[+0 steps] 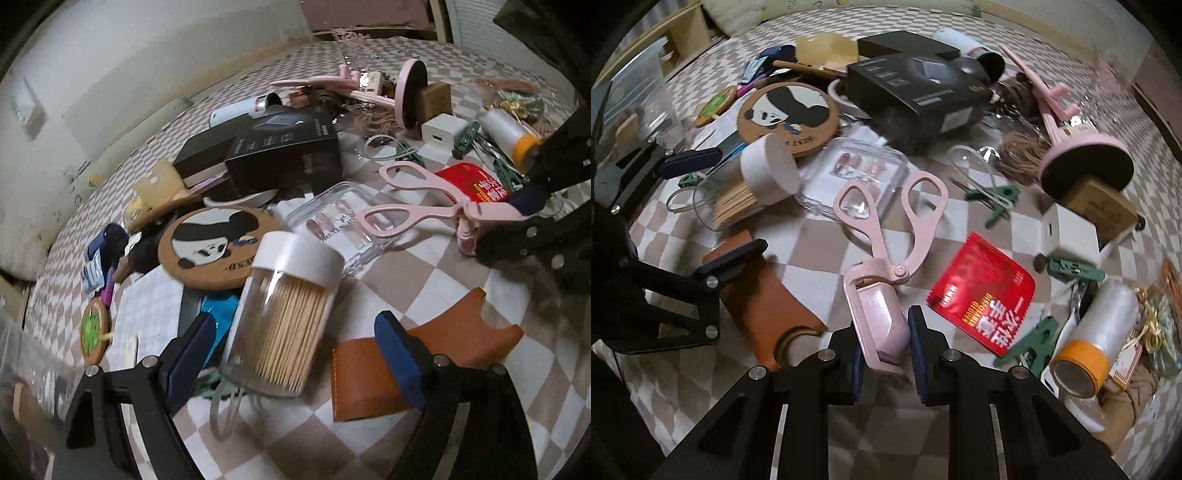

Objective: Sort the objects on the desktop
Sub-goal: 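Grasp the toothpick jar with the left tool while the right tool holds the pink scissors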

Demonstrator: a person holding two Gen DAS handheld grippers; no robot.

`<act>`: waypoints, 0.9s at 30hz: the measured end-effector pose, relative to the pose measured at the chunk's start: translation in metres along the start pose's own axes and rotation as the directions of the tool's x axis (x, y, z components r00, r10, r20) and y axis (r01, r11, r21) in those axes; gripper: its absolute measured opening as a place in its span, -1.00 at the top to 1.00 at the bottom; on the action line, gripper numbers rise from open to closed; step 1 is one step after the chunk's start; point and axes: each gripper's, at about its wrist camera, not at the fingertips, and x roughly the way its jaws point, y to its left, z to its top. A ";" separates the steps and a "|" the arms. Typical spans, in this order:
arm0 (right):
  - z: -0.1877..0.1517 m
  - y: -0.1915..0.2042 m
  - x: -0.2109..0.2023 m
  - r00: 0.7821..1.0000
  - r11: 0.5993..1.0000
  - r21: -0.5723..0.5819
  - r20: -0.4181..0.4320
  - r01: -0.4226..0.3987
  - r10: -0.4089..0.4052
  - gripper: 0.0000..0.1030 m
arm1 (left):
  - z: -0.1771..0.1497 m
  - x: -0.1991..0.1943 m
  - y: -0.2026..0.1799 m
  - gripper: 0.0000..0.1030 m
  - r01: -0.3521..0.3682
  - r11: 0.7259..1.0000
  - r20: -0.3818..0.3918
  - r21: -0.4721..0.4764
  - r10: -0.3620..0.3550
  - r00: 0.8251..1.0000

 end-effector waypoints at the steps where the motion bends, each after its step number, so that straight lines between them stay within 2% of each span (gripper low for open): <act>1: -0.001 -0.001 0.001 1.000 1.000 0.004 -0.002 -0.003 0.003 0.57 | 0.001 0.003 0.000 -0.71 -0.004 1.000 -0.001 0.005 0.004 1.000; 6: -0.003 -0.001 0.005 0.999 0.999 0.019 -0.016 -0.029 0.029 0.57 | 0.001 0.017 0.008 -0.70 -0.010 1.000 -0.041 -0.021 0.009 0.999; 9: -0.002 0.000 0.007 0.999 0.999 0.029 -0.019 -0.034 0.034 0.57 | 0.001 0.020 0.018 -0.36 0.004 0.997 -0.060 -0.073 -0.008 0.998; 12: -0.001 -0.002 0.008 0.999 0.998 0.058 -0.023 -0.040 0.041 0.57 | 0.002 0.020 0.019 -0.17 0.013 0.996 -0.066 -0.084 -0.019 0.998; 16: -0.001 -0.001 0.007 0.999 0.997 0.063 -0.022 -0.040 0.042 0.57 | 0.003 0.019 0.016 -0.11 0.012 0.995 -0.095 -0.098 -0.022 0.995; 19: 0.000 0.002 0.005 0.999 0.998 0.057 -0.012 -0.036 0.037 0.57 | 0.003 0.017 0.021 -0.07 0.033 0.989 -0.108 -0.145 -0.048 0.993; 27: 0.009 0.016 -0.008 0.999 0.999 0.031 0.026 -0.043 0.042 0.66 | 0.003 0.004 0.027 -0.02 0.061 0.974 -0.091 -0.216 -0.082 0.992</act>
